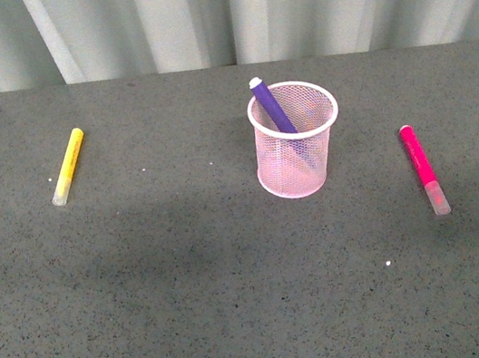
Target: Insert purple and pink pens into pink cup
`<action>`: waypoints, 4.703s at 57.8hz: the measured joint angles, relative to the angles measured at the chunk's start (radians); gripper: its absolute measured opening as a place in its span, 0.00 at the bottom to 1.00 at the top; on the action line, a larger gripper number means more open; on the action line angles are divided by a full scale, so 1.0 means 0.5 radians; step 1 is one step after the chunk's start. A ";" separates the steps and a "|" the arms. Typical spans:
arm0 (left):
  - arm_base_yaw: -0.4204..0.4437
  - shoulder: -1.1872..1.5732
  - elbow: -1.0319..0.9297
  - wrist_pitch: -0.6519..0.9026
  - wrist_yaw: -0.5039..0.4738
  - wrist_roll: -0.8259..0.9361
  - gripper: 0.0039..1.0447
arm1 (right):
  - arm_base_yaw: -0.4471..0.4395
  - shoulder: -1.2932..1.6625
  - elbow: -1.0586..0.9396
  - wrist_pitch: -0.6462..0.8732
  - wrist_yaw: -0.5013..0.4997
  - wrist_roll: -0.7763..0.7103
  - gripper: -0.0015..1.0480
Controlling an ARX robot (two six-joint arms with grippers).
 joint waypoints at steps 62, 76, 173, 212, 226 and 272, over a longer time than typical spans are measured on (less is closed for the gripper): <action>0.000 -0.769 0.001 -0.777 0.001 -0.001 0.09 | 0.000 0.000 0.000 0.000 0.000 0.000 0.93; 0.000 -0.770 0.001 -0.778 0.001 0.000 0.50 | 0.000 0.000 0.000 0.000 0.000 0.000 0.93; 0.000 -0.771 0.001 -0.778 0.001 0.001 0.94 | 0.039 3.935 1.661 0.529 -0.019 0.484 0.93; 0.000 -0.771 0.001 -0.778 0.001 0.000 0.94 | 0.134 4.295 2.006 0.457 -0.047 0.403 0.93; 0.000 -0.771 0.001 -0.778 0.001 0.000 0.94 | 0.204 4.380 2.030 0.515 -0.046 0.436 0.93; 0.000 -0.771 0.001 -0.778 0.001 0.000 0.94 | 0.116 4.438 1.984 0.624 -0.018 0.412 0.15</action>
